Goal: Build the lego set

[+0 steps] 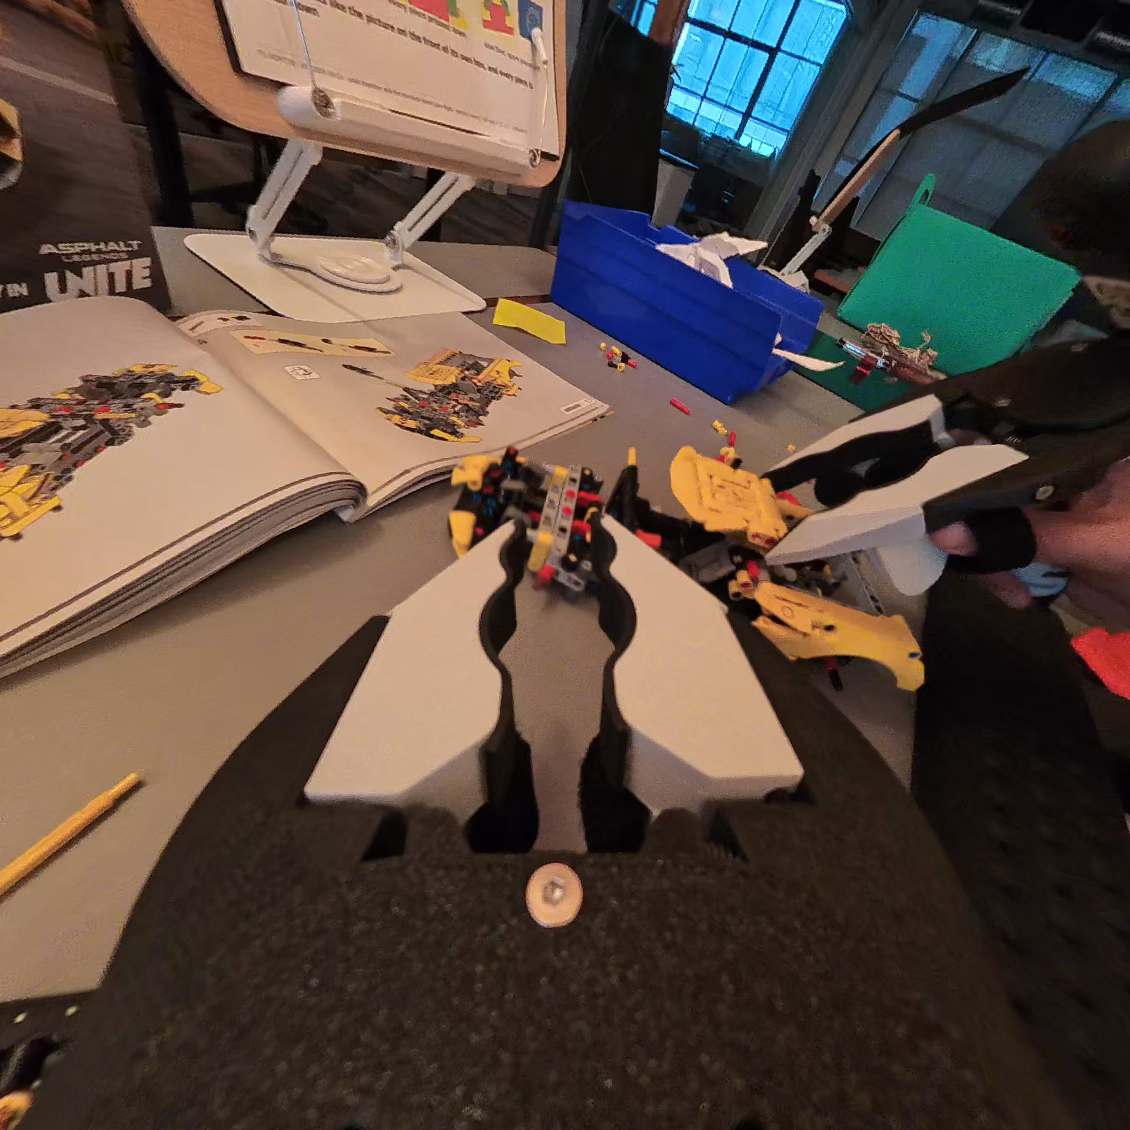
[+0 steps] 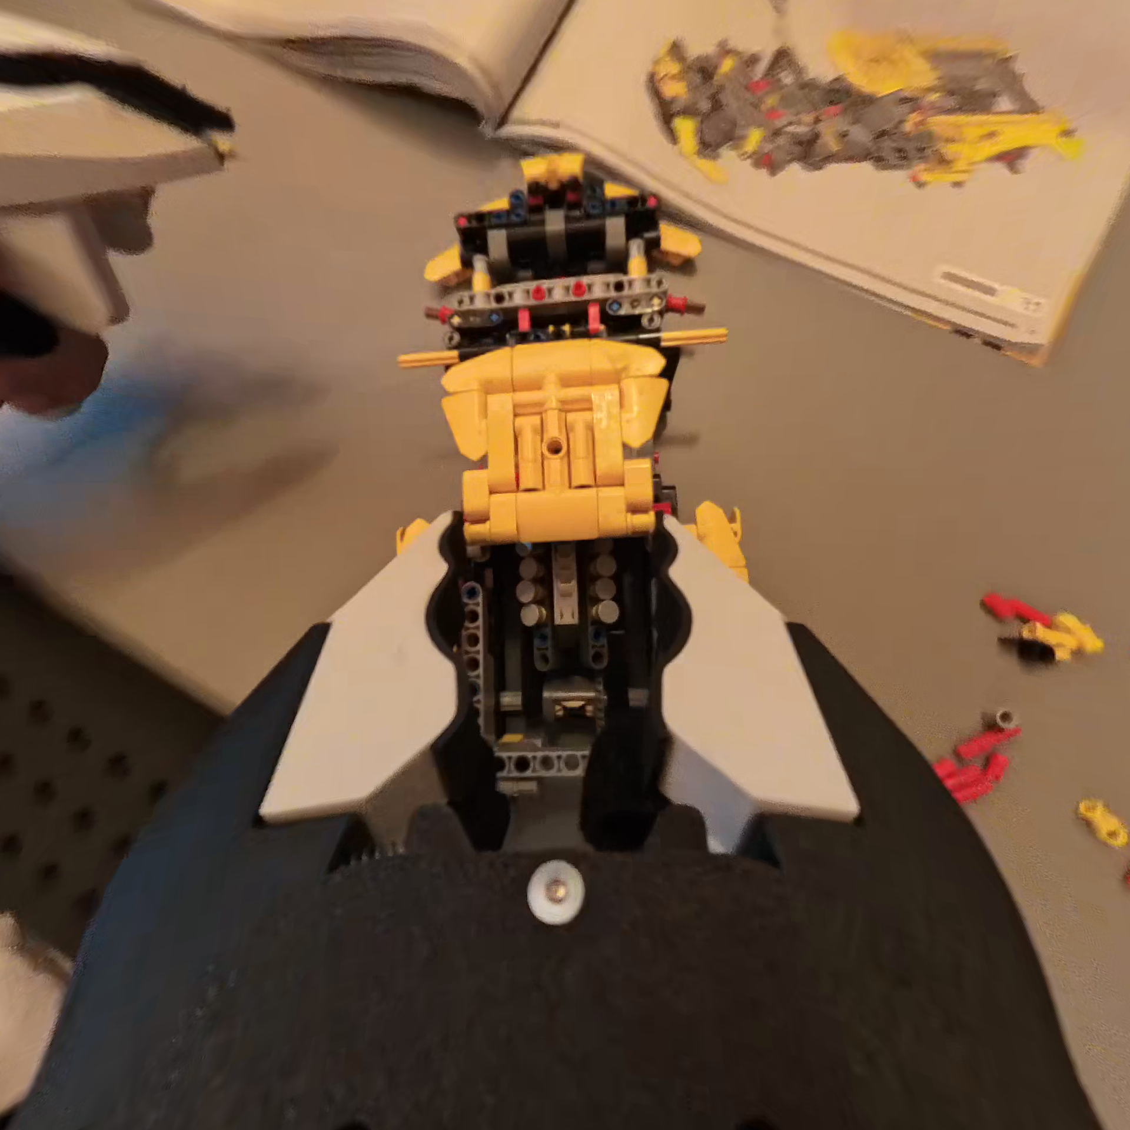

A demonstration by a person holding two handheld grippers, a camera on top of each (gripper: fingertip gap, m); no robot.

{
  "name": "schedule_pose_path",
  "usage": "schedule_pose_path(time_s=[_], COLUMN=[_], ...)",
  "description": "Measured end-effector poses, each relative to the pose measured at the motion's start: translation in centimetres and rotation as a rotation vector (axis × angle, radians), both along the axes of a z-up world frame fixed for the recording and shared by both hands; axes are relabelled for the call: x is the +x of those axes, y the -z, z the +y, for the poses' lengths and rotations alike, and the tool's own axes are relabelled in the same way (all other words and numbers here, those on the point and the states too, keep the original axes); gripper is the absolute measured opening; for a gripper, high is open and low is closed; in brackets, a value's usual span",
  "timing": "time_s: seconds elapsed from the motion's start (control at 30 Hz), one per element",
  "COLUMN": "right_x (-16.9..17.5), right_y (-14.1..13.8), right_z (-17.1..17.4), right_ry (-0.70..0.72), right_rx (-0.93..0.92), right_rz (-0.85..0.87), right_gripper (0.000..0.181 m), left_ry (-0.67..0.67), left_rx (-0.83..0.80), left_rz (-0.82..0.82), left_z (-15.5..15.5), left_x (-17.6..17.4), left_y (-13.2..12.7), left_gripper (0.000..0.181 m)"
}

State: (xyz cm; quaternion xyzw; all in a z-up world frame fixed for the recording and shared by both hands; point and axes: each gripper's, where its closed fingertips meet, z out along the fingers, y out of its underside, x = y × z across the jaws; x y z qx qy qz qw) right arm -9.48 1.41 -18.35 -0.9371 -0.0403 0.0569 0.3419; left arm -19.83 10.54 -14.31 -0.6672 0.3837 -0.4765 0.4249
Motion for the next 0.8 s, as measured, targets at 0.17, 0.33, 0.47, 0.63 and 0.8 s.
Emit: schedule_pose_path(time_s=[0.17, 0.33, 0.47, 0.63, 0.8], right_x=[-1.6, 2.6, 0.9, -1.9, -6.2], right_y=[-0.5, -1.5, 2.4, 2.1, 1.7], right_z=[-0.4, -3.3, -6.6, -6.6, -7.1], right_ry=[0.036, 0.045, -0.041, -0.063, -0.138], right_rx=[0.048, 0.100, -0.105, -0.099, -0.127], right_rz=[0.107, 0.030, 0.242, 0.252, 0.339], right_gripper=[0.080, 0.068, 0.089, 0.093, 0.088], left_ry=[0.126, 0.289, 0.360, 0.344, 0.196], left_rx=[0.039, 0.062, 0.097, 0.122, 0.104], left_rz=[0.092, 0.172, 0.233, 0.310, 0.338], left_z=[-3.1, -6.9, -8.6, -8.4, -5.0], left_x=[1.3, 2.2, 2.5, 2.6, 1.4], left_y=[1.5, 2.9, 3.9, 5.2, 5.1], left_gripper=[0.020, 0.022, 0.022, 0.017, 0.008])
